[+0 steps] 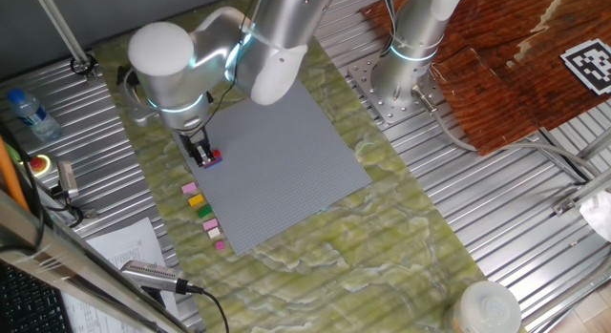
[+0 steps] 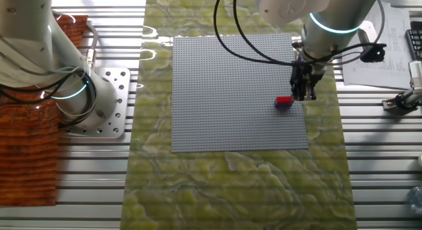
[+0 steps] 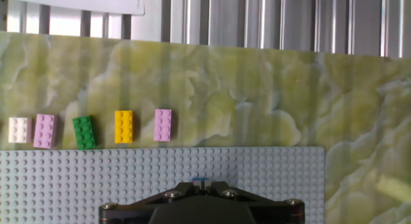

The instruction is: Stack small Lego blocks one on top of the other

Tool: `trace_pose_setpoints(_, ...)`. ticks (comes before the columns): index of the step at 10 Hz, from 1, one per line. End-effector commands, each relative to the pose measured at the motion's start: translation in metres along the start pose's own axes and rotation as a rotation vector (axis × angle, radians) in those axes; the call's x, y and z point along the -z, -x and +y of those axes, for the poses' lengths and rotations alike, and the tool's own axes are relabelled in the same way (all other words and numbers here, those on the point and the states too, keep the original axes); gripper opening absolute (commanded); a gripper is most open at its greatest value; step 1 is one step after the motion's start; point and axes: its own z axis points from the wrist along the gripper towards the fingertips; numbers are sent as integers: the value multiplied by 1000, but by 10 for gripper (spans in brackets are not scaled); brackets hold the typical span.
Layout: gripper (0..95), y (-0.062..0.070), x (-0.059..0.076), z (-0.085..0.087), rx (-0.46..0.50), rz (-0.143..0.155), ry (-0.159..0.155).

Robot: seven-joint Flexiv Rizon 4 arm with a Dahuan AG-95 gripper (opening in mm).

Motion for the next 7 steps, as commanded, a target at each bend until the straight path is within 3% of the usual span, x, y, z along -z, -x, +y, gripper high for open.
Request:
trace_pose_setpoints(1,0,-3,-3,0,-8,-2,2)
trace_pose_setpoints(3,0,-9,19,0,-9,10,6)
trace_pose_setpoints(7,0,-14,27,0,-14,7,12)
